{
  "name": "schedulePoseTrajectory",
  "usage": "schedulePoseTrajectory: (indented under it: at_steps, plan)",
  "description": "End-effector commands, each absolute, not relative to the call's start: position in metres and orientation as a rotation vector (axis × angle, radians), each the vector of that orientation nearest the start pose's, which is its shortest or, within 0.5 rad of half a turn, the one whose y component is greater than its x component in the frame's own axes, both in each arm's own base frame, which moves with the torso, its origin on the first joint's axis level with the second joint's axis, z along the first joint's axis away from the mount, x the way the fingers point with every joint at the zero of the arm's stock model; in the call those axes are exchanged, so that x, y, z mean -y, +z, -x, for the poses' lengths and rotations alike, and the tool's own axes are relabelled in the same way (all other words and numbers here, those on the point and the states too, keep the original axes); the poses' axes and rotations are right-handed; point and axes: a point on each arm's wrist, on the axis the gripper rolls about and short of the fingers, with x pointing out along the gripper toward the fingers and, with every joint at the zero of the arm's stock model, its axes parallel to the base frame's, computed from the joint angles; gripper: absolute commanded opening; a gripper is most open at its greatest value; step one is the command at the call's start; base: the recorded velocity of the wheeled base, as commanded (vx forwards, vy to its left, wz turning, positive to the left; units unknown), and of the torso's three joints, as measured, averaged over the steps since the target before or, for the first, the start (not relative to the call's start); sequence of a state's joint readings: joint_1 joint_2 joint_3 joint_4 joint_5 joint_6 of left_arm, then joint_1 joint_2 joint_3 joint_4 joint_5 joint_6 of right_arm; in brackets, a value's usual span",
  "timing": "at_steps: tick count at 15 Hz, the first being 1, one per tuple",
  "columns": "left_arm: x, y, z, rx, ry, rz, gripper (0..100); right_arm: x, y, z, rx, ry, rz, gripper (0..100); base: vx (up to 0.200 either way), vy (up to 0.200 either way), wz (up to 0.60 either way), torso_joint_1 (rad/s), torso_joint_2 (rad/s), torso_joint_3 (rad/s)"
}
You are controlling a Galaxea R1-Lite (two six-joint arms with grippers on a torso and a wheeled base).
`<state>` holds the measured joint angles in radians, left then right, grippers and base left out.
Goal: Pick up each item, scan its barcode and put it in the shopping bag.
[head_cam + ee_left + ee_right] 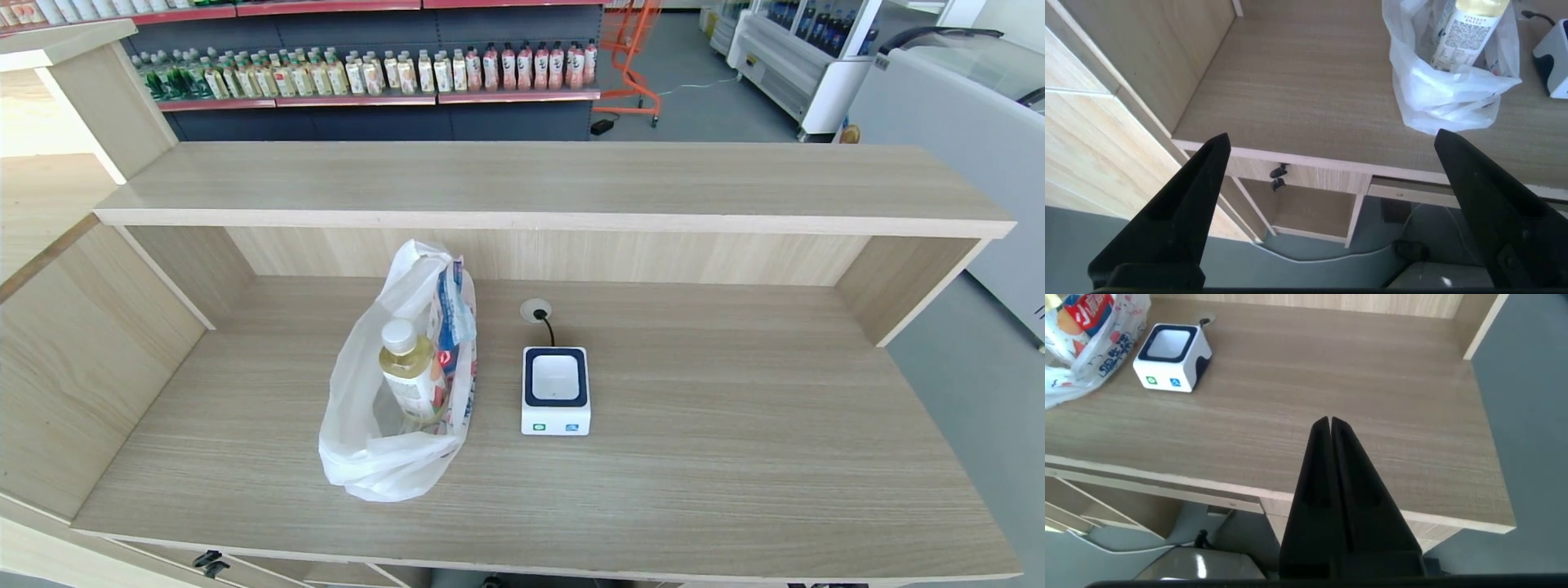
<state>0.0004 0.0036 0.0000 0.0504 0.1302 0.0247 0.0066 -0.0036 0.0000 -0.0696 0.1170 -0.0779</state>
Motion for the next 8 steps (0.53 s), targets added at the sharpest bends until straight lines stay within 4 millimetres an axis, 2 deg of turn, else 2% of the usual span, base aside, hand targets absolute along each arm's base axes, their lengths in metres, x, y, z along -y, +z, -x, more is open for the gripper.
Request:
schedulePoseTrajectory:
  at_steps: [1, 8]
  plan:
    - [-0.0029, 0.0704, 0.0228, -0.057, 0.13, -0.027, 100, -0.0025, 0.0827, 0.0231, 0.074, 0.121, 0.082, 0, 0.2, 0.0, 0.0, 0.012, 0.0, 0.007]
    - [-0.0029, 0.0703, 0.0231, -0.052, 0.13, -0.023, 100, -0.0025, 0.0827, 0.0231, 0.074, 0.121, 0.082, 0, 0.0, 0.0, 0.0, 0.0, 0.0, 0.0]
